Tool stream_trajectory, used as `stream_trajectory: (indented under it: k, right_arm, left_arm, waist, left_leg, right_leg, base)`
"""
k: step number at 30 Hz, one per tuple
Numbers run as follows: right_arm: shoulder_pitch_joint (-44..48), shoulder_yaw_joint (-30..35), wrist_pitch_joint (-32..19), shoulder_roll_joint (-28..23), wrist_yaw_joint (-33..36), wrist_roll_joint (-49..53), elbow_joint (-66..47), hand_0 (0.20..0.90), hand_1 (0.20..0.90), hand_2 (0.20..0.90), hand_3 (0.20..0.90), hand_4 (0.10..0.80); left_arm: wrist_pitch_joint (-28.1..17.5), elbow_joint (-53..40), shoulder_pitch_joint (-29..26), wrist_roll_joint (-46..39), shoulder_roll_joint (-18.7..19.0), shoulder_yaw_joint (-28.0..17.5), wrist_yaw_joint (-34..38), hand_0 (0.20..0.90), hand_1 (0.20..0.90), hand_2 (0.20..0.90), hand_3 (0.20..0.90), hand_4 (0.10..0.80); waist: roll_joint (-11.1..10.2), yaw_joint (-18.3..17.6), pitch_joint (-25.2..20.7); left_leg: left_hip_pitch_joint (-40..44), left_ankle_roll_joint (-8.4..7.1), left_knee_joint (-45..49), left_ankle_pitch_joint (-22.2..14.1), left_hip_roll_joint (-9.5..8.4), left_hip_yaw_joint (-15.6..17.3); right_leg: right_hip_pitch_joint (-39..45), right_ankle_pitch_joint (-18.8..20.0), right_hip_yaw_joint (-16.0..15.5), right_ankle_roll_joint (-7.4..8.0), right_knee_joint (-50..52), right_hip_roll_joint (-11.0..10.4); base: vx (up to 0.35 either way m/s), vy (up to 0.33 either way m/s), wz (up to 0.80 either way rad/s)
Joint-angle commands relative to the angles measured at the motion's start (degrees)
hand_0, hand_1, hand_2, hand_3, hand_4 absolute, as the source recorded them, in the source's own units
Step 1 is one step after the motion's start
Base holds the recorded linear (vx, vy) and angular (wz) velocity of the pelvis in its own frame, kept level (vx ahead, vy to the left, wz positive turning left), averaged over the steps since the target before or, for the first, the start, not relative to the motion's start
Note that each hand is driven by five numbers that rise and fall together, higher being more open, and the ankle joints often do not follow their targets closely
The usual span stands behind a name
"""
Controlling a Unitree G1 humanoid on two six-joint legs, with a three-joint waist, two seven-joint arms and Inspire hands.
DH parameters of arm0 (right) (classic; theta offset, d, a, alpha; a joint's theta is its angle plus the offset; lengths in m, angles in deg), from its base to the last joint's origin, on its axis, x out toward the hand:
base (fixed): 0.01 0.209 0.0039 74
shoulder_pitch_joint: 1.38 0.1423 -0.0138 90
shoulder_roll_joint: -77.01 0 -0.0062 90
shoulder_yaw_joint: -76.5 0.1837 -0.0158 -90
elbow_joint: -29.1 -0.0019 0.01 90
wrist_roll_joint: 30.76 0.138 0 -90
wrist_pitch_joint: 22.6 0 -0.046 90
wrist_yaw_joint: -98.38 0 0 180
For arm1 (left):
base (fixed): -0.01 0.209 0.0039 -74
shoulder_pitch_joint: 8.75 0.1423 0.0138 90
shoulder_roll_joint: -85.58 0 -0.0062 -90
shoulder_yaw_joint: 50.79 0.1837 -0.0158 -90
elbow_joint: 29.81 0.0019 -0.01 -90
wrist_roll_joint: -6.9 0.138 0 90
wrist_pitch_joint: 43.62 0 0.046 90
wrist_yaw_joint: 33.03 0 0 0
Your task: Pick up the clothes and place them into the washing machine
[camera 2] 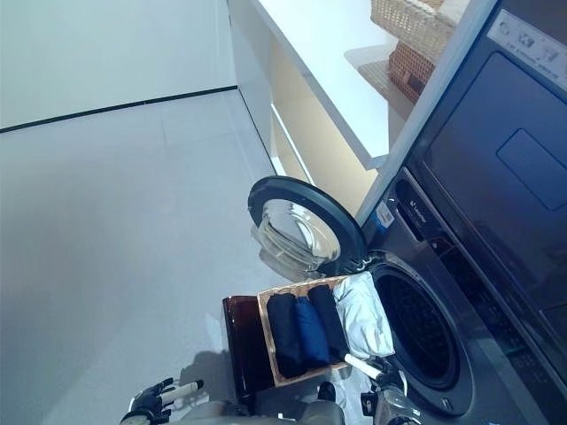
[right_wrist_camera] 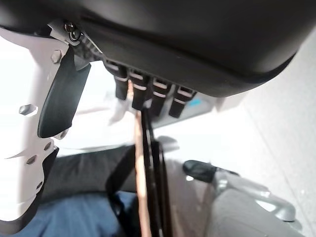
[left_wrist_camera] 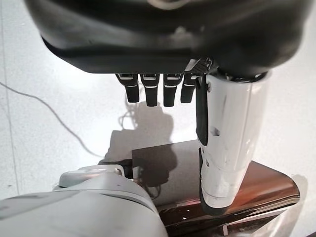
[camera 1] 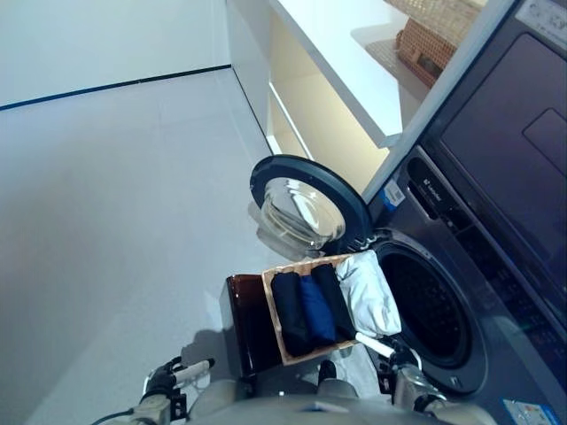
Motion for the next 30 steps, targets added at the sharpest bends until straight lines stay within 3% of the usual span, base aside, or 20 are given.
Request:
stream_trajectory:
  k: [1, 2, 3, 4, 6, 9, 13, 23, 26, 29, 30]
  right_arm:
    - [2.39, 0.25, -2.55, -2.35, 1.91, 0.67, -2.32, 0.9, 0.9, 0.9, 0.9, 0.8]
    - [2.42, 0.26, -2.55, -2.37, 1.92, 0.67, -2.32, 0.9, 0.9, 0.9, 0.9, 0.8]
    - [3.11, 0.19, -2.6, -2.62, 2.17, 0.45, -2.5, 0.9, 0.9, 0.9, 0.9, 0.8]
    - [3.14, 0.18, -2.59, -2.64, 2.18, 0.44, -2.48, 0.9, 0.9, 0.9, 0.9, 0.8]
    - [3.6, 0.33, -2.55, -2.85, 2.37, 0.31, -2.3, 0.9, 0.9, 0.9, 0.9, 0.8]
    - [3.83, -0.36, -2.41, -2.74, 2.33, -0.45, -2.16, 0.9, 0.9, 0.9, 0.9, 0.8]
    - [4.55, -1.18, -2.68, -3.27, 2.57, -0.38, -2.27, 0.9, 0.9, 0.9, 0.9, 0.8]
    - [6.98, -3.84, -3.83, -6.07, 5.97, -5.21, -6.9, 0.9, 0.9, 0.9, 0.9, 0.8]
    - [8.35, -5.94, -4.28, -8.67, 9.4, -11.0, -13.0, 0.9, 0.9, 0.9, 0.9, 0.8]
    - [9.72, -6.74, -4.35, -10.36, 11.56, -13.54, -16.97, 0.9, 0.9, 0.9, 0.9, 0.8]
    - [9.78, -7.17, -4.32, -10.39, 12.03, -14.6, -17.21, 0.9, 0.9, 0.9, 0.9, 0.8]
  left_arm:
    - [-1.62, -0.07, -1.44, -1.31, 2.5, -1.91, 1.38, 0.9, 0.9, 0.9, 0.9, 0.8]
    - [-1.62, -0.06, -1.47, -1.31, 2.48, -1.92, 1.38, 0.9, 0.9, 0.9, 0.9, 0.8]
    - [-1.91, -0.4, -2.19, -1.79, 2.74, -2.01, 1.54, 0.9, 0.9, 0.9, 0.9, 0.8]
    - [-1.91, -0.39, -2.21, -1.79, 2.72, -2.03, 1.54, 0.9, 0.9, 0.9, 0.9, 0.8]
    - [-2.17, -0.24, -2.59, -1.86, 2.77, -2.02, 1.61, 0.9, 0.9, 0.9, 0.9, 0.8]
    - [-2.4, 0.0, -2.34, -2.86, 2.79, -2.69, 1.72, 0.9, 0.9, 0.9, 0.9, 0.8]
    - [-2.31, 0.39, -1.98, -3.26, 1.81, -2.13, 1.52, 0.9, 0.9, 0.9, 0.9, 0.8]
    - [-3.1, -0.89, -2.86, -3.35, 1.27, -0.63, 2.7, 0.9, 0.9, 0.9, 0.9, 0.8]
    - [-4.12, -2.83, -3.69, -2.6, 1.37, -0.16, 4.42, 0.9, 0.9, 0.9, 0.9, 0.8]
    - [-4.26, -3.86, -4.78, -2.13, 1.4, 0.68, 5.27, 0.9, 0.9, 0.9, 0.9, 0.8]
    - [-4.29, -3.91, -4.83, -2.02, 1.29, 0.84, 5.38, 0.9, 0.9, 0.9, 0.9, 0.8]
  waist:
    - [1.38, -0.22, 4.09]
    - [1.42, -0.32, 4.22]
    - [1.78, -0.93, 5.04]
    - [1.86, -1.05, 5.2]
    - [0.99, -1.7, 5.81]
    - [-0.17, -2.12, 6.04]
    - [-0.37, -1.86, 5.68]
    - [1.8, -1.78, 7.12]
    - [2.43, -2.17, 7.91]
    - [2.3, -3.54, 8.63]
    - [2.34, -3.63, 8.63]
  left_leg:
    - [-1.05, -3.47, 3.66, 0.08, 0.29, -3.16]
    - [-0.95, -3.55, 3.74, -0.05, 0.34, -3.28]
    - [-0.19, -4.55, 3.44, -0.1, 1.55, -4.06]
    - [-0.04, -4.62, 3.49, -0.21, 1.63, -4.21]
    - [1.45, -6.24, 3.04, -1.22, 2.59, -4.57]
    - [3.04, -7.8, 3.08, -2.31, 3.93, -5.53]
    - [1.69, -9.26, 1.35, -0.61, 5.96, -5.81]
    - [-1.18, -10.11, -0.25, 1.64, 6.98, -7.11]
    - [-2.65, -11.0, -2.02, 3.51, 7.6, -5.56]
    - [-3.69, -12.22, -4.0, 6.21, 10.03, -0.1]
    - [-3.5, -12.21, -4.38, 6.3, 10.11, 0.2]
  right_leg:
    - [2.88, 11.16, 2.71, -1.01, 2.21, -1.67]
    - [3.0, 10.92, 2.58, -1.11, 2.39, -1.64]
    - [0.74, 7.22, 2.03, -1.64, -0.7, -0.96]
    - [0.96, 7.05, 1.86, -1.71, -0.62, -0.9]
    - [-0.31, 8.05, -0.13, -0.82, -8.37, -1.61]
    - [-0.21, 9.97, 0.79, 0.21, -12.38, -1.4]
    - [0.8, 10.18, -0.37, -0.49, -15.09, 0.56]
    - [-1.99, 8.96, -0.94, -1.6, -13.18, 1.32]
    - [-3.25, 9.48, -1.83, -1.24, -13.78, 1.16]
    - [-3.7, 10.32, -3.86, -0.78, -15.35, 0.62]
    - [-3.7, 10.59, -3.86, -0.77, -15.59, 0.75]
  base:
    - [0.02, -0.043, 0.11]
    - [0.069, -0.13, 0.1]
    - [0.054, -0.099, 0.04]
    - [0.104, -0.166, 0.1]
    - [0.124, -0.192, 0.17]
    - [0.148, -0.227, 0.06]
    - [0.008, -0.156, 0.14]
    - [-0.032, -0.049, 0.07]
    - [-0.083, 0.012, 0.02]
    - [-0.06, 0.034, 0.29]
    - [0.006, 0.026, 0.2]
